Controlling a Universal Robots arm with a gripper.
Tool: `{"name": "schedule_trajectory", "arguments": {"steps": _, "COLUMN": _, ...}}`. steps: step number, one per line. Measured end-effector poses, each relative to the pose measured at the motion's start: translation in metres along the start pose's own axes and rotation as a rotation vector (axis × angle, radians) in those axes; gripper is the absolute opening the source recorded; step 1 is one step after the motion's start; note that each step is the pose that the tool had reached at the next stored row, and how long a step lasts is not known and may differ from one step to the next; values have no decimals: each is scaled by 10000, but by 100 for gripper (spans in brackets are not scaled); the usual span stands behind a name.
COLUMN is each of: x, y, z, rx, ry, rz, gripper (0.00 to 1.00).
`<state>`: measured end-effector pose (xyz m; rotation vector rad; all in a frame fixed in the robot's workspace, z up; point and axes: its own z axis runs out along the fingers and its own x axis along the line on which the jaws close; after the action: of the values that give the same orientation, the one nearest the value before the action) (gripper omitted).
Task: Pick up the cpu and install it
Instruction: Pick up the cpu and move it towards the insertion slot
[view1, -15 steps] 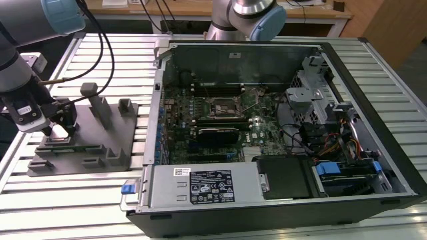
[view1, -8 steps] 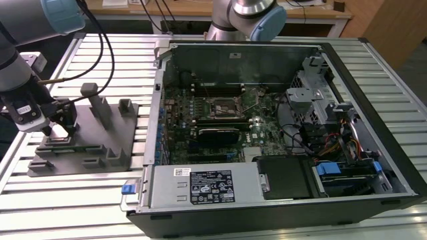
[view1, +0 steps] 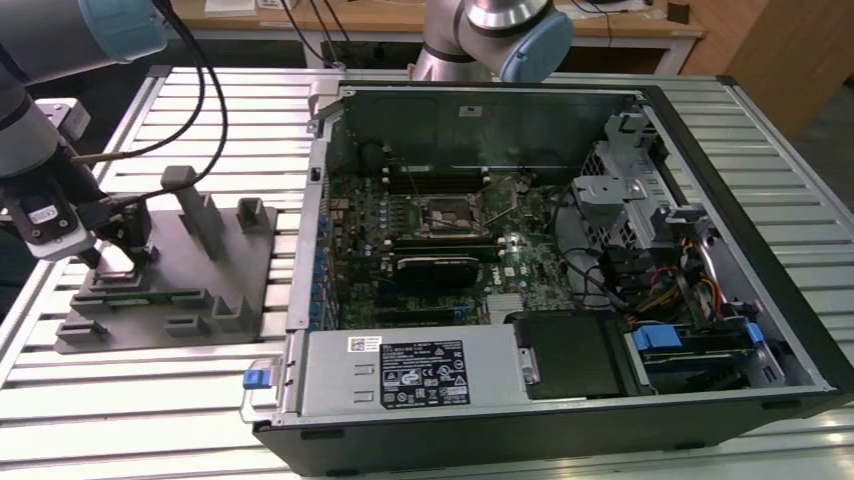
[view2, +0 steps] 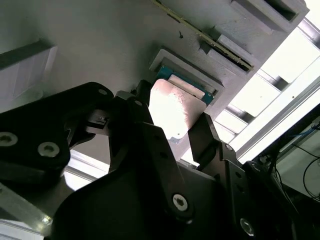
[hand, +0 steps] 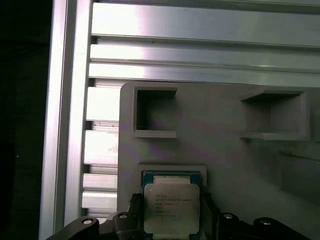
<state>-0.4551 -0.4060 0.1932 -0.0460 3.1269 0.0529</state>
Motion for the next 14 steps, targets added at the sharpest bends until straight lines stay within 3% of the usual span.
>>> {"name": "schedule_trajectory", "arguments": {"steps": 14, "x": -3, "y": 7, "z": -220, "rx": -31, "ry": 0, "rz": 1, "gripper": 55}}
